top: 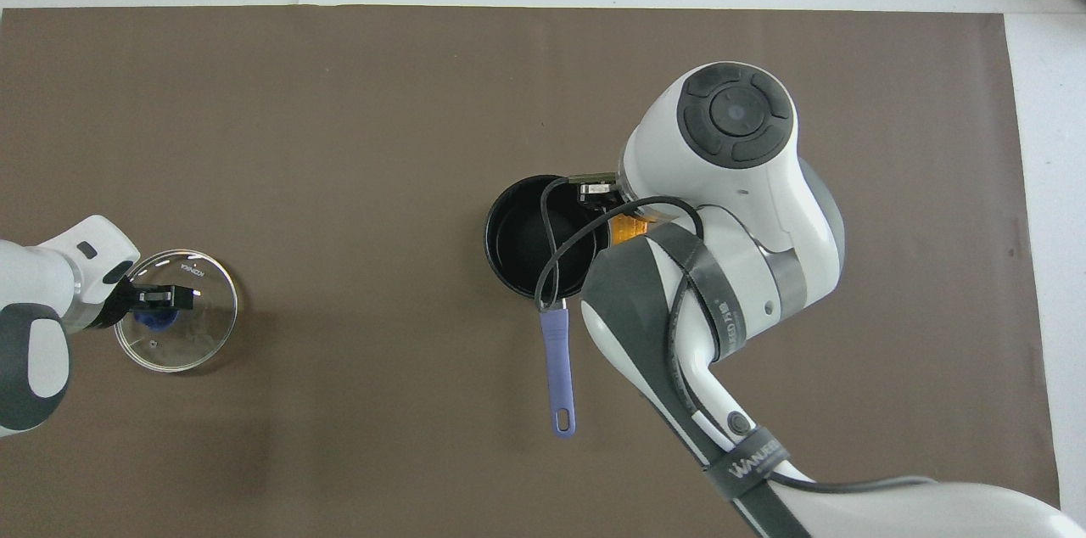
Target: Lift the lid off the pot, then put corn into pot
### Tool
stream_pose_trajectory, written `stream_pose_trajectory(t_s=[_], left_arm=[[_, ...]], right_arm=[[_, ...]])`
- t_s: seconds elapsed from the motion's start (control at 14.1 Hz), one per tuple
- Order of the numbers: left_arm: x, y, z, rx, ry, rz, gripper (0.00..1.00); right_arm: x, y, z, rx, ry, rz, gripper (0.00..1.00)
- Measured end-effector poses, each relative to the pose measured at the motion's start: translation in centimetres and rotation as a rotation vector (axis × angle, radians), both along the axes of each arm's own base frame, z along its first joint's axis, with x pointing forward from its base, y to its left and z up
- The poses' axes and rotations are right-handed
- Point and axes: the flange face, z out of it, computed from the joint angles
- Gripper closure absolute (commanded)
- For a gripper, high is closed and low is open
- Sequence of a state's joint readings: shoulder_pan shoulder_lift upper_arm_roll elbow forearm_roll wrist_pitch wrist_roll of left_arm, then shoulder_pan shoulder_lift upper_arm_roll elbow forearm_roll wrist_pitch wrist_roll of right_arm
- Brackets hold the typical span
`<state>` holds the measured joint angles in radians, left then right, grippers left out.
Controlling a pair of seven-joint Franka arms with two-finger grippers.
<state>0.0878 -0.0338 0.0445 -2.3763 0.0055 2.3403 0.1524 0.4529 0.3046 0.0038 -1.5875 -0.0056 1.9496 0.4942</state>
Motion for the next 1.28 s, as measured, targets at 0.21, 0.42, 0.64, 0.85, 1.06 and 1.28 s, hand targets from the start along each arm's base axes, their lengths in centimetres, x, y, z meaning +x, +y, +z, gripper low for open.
stream_pose_trajectory(t_s=[0.21,0.42,0.64,0.85,1.06,1.28], left_arm=[[0.0,0.0,-0.9,0.000,0.002,0.000,0.00],[0.5,-0.1,-0.3,0.002,-0.010,-0.004,0.00],[2.2,-0.5,2.5,0.001,0.001,-0.016,0.00],[4.6,-1.4,7.2,-0.001,0.013,-0.025,0.00],[6.2,-5.3,10.2,-0.001,0.001,-0.013,0.00],[6.9,-9.6,12.9,-0.001,-0.007,-0.052,0.00]], right_arm=[[0.0,2.6,-1.7,0.002,0.007,0.010,1.00],[-0.1,5.3,-3.4,0.016,-0.006,0.008,1.00],[-0.4,7.7,-6.0,0.025,-0.014,0.019,1.00],[-0.3,8.6,-7.7,0.030,-0.019,0.027,1.00],[-1.0,8.9,-9.1,0.017,0.004,0.036,1.00],[-1.2,8.8,-10.2,0.013,0.009,0.038,1.00]])
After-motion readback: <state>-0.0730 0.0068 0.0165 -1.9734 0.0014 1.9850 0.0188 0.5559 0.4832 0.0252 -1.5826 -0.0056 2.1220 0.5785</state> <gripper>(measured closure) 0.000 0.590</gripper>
